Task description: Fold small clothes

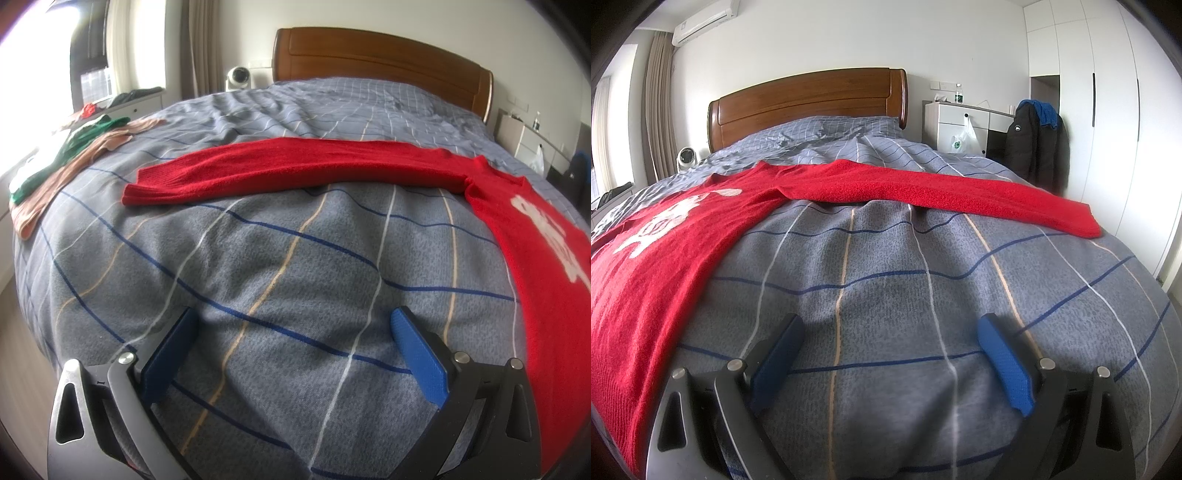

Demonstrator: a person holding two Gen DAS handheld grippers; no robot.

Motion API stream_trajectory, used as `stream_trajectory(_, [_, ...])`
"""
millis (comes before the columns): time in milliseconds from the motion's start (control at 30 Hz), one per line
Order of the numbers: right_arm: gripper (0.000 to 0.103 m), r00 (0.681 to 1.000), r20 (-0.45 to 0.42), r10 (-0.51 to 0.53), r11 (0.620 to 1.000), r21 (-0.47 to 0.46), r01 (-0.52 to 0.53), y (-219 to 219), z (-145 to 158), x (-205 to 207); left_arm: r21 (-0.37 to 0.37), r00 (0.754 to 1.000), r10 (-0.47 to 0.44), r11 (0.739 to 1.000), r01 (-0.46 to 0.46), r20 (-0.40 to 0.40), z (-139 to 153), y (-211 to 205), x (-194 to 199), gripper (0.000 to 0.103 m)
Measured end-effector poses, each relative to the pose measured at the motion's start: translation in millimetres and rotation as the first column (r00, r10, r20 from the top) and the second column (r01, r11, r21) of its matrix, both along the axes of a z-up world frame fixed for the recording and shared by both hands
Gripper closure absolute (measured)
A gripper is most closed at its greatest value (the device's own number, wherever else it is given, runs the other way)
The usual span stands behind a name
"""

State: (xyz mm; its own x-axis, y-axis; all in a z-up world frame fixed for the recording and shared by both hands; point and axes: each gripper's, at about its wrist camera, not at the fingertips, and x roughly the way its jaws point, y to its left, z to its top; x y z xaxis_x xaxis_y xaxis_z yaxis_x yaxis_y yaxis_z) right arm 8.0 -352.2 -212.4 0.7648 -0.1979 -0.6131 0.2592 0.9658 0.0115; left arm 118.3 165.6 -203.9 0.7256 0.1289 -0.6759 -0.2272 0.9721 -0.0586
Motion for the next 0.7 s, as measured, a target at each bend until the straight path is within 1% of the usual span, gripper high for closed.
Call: stream_trajectory(700, [0.009,1.000,0.000,0.000,1.000,-0.003,0.000,1.6,0.2,-0.1,0.002,1.000,0.000,1.000,0.000,0.001,-0.6,-1.0,0.4,0.000])
